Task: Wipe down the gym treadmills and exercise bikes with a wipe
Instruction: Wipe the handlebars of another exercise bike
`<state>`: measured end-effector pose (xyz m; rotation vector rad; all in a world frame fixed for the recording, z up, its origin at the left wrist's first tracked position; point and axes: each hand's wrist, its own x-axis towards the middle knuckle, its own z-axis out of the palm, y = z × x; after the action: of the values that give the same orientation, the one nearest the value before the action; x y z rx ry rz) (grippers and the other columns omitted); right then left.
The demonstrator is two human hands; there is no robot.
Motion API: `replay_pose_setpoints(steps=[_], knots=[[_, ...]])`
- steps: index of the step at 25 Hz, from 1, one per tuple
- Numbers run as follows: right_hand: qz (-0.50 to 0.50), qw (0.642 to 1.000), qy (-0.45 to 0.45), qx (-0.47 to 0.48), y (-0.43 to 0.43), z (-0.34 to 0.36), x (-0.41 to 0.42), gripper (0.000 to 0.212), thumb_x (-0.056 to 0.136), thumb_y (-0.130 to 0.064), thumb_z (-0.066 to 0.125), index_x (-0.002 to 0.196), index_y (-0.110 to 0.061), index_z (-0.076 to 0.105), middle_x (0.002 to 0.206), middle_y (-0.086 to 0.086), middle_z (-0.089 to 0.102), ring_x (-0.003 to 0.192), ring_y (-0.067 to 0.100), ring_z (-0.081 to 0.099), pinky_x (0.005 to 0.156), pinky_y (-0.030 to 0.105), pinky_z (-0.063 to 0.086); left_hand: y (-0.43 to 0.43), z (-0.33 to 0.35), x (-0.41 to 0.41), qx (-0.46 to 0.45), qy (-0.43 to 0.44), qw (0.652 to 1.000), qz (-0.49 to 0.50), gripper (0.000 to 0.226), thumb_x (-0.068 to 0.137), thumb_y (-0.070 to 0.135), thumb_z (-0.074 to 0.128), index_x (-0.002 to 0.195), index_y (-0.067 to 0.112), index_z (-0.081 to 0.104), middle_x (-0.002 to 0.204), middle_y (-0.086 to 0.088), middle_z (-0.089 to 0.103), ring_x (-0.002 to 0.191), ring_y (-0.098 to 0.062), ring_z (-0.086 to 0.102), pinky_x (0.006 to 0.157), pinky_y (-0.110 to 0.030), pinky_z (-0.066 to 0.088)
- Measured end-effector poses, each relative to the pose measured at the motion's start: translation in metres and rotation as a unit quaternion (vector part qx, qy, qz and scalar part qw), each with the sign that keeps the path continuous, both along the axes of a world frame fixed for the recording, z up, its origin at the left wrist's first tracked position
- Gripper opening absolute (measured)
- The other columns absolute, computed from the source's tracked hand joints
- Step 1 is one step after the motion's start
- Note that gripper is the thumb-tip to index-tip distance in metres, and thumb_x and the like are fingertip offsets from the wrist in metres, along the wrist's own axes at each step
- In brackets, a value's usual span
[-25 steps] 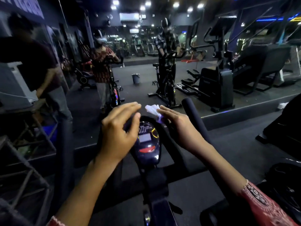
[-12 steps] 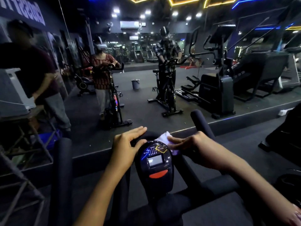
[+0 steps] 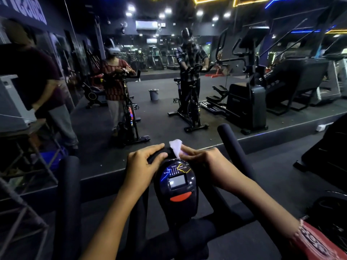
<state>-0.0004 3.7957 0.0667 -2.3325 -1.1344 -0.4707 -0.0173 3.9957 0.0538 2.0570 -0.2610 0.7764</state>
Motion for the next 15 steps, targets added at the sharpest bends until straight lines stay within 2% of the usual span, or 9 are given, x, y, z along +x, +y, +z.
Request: replay_pose_setpoints(steps=[2,4,5,7,8,10,12,13,15], knots=[[-0.034,0.997,-0.018,-0.070,-0.011,-0.015,-0.006,0.040,0.079,-0.005,0.050,0.115,-0.011,0.067,0.134,0.010,0.057,0.101,0.034,0.065,0.071,0.043,0.056,0.000,-0.002,0.001,0.003,-0.002,1.000,0.005,0.029,0.079,0.006,0.074,0.107,0.002,0.070,0.106,-0.008,0.070,0.100,0.010,0.052,0.082,0.004,0.035],[-0.048,0.991,0.010,-0.125,-0.029,-0.024,-0.010,0.035,0.083,-0.008,0.052,0.112,-0.021,0.064,0.125,0.007,0.060,0.094,0.037,0.067,0.067,0.047,0.055,0.001,-0.003,0.001,0.009,-0.004,1.000,0.006,0.028,0.079,0.006,0.074,0.107,0.002,0.070,0.106,-0.010,0.070,0.100,0.011,0.051,0.082,0.005,0.034],[-0.053,0.991,0.019,-0.122,-0.037,-0.022,-0.011,0.032,0.085,-0.015,0.050,0.113,-0.025,0.061,0.118,0.005,0.063,0.099,0.030,0.067,0.068,0.046,0.055,0.001,-0.003,0.001,0.015,-0.007,1.000,0.006,0.028,0.079,0.006,0.074,0.106,0.002,0.070,0.106,-0.010,0.070,0.099,0.011,0.050,0.081,0.005,0.034],[-0.057,0.997,0.023,-0.036,-0.038,-0.008,-0.008,0.031,0.088,-0.022,0.051,0.117,-0.030,0.056,0.106,0.003,0.070,0.102,0.009,0.065,0.075,0.040,0.055,-0.001,-0.002,0.000,0.011,-0.011,1.000,0.005,0.023,0.082,0.009,0.071,0.105,0.003,0.071,0.104,-0.009,0.071,0.098,0.012,0.051,0.080,0.004,0.035],[-0.045,0.999,0.024,0.013,-0.029,-0.002,-0.002,0.034,0.090,-0.022,0.056,0.122,-0.028,0.059,0.113,0.003,0.070,0.106,0.007,0.063,0.084,0.034,0.054,-0.002,0.000,-0.001,-0.004,-0.009,1.000,0.000,0.020,0.086,0.015,0.068,0.103,0.006,0.072,0.103,-0.007,0.071,0.097,0.013,0.053,0.080,0.003,0.036],[-0.003,0.997,0.073,0.034,-0.002,0.004,0.008,0.046,0.093,-0.013,0.059,0.138,-0.013,0.051,0.140,0.007,0.052,0.130,0.011,0.046,0.106,0.024,0.039,-0.001,0.009,-0.005,-0.037,0.028,0.998,-0.041,0.030,0.091,0.044,0.057,0.098,0.020,0.074,0.102,0.003,0.072,0.099,0.011,0.057,0.084,-0.003,0.040],[0.013,0.995,0.096,0.028,0.014,-0.005,0.010,0.055,0.092,-0.003,0.057,0.144,-0.010,0.042,0.150,0.007,0.039,0.137,0.014,0.037,0.112,0.030,0.033,-0.003,0.017,-0.013,-0.037,0.066,0.990,-0.118,0.037,0.084,0.061,0.048,0.096,0.035,0.071,0.104,0.017,0.070,0.108,0.005,0.058,0.096,-0.016,0.041],[0.010,0.996,0.087,0.031,0.012,-0.012,0.009,0.058,0.090,0.002,0.055,0.145,-0.011,0.041,0.151,0.006,0.038,0.138,0.015,0.037,0.112,0.031,0.033,-0.007,0.022,-0.018,-0.011,0.069,0.987,-0.147,0.035,0.080,0.060,0.050,0.096,0.036,0.071,0.106,0.021,0.069,0.111,0.004,0.057,0.101,-0.022,0.040],[-0.002,0.997,0.077,0.027,-0.006,-0.021,0.000,0.062,0.089,0.005,0.051,0.146,-0.013,0.038,0.153,0.007,0.034,0.139,0.018,0.033,0.112,0.029,0.033,-0.021,0.026,-0.027,0.074,0.049,0.984,-0.155,0.032,0.077,0.047,0.061,0.101,0.028,0.073,0.109,0.019,0.067,0.113,0.003,0.056,0.108,-0.031,0.036]])
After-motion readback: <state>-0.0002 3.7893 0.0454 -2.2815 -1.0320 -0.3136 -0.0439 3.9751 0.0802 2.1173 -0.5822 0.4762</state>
